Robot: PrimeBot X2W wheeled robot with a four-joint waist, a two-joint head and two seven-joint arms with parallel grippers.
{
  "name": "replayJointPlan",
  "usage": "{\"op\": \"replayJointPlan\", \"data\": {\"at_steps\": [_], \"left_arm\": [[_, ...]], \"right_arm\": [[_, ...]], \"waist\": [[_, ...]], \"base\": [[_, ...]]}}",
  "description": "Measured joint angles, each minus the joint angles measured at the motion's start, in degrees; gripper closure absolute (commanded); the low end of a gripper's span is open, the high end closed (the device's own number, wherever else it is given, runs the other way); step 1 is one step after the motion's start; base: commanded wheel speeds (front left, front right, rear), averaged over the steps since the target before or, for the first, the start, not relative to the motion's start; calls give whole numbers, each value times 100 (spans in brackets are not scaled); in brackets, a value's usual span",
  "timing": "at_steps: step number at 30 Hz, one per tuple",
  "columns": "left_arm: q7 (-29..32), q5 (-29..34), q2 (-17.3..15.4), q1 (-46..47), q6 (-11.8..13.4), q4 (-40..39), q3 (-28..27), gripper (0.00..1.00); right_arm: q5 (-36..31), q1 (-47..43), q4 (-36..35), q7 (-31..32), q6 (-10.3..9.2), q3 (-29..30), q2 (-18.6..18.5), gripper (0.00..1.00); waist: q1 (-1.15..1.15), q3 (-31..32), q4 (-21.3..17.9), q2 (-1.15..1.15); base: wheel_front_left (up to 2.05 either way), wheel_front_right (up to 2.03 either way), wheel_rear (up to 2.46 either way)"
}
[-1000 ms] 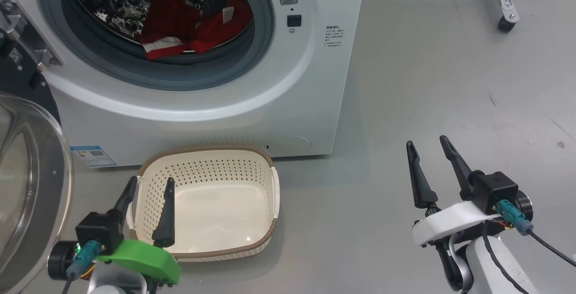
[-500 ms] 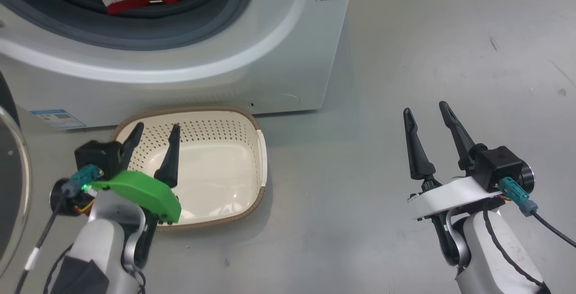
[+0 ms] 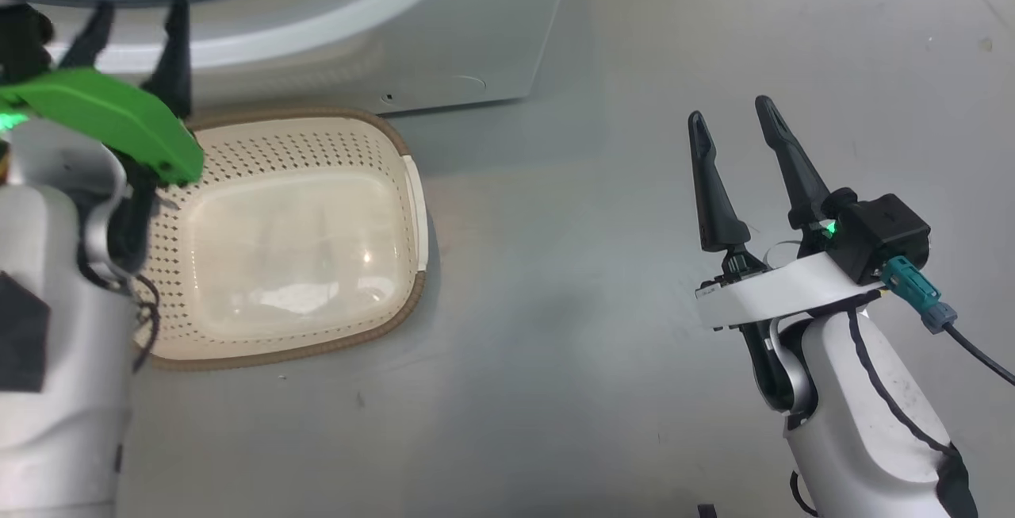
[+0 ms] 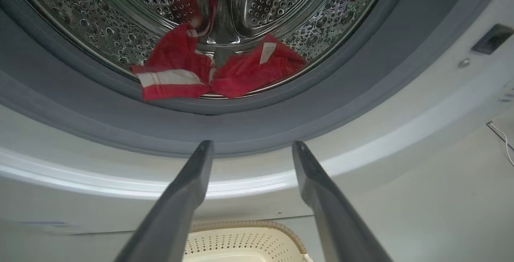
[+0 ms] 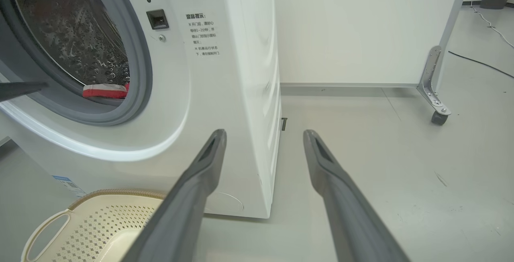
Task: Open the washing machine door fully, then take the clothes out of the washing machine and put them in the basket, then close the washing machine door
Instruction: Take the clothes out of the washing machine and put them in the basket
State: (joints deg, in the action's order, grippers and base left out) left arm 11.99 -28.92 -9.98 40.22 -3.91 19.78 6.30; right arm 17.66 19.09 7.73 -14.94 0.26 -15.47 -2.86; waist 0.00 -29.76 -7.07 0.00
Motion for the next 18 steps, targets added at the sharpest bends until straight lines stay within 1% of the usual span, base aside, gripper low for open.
{"op": "replayJointPlan", "data": {"at_steps": [2, 7, 9, 17, 18], "left_arm": [[100, -20, -109, 340, -1, 18, -80, 0], [257, -78, -302, 1090, -25, 138, -272, 0], [296, -123, -378, 1302, -26, 233, -339, 0], [393, -169, -680, 2004, -43, 603, -570, 0], [420, -163, -730, 2074, -43, 638, -568, 0]], "right_arm": [[22, 83, -37, 0, -43, -41, 0, 0], [118, 327, -86, 0, -52, -191, -2, 0], [192, 415, -97, 0, -92, -259, -2, 0], [456, 547, -125, 0, -104, -552, -1, 0], [460, 556, -129, 0, -149, -576, -2, 0]], "waist": [[0, -161, -66, 0], [0, -559, -237, 0], [1, -702, -314, 0], [1, -1122, -711, 0], [1, -1165, -762, 0]], "base": [[0, 0, 0], [0, 0, 0], [0, 0, 0], [0, 0, 0], [0, 0, 0]]}}
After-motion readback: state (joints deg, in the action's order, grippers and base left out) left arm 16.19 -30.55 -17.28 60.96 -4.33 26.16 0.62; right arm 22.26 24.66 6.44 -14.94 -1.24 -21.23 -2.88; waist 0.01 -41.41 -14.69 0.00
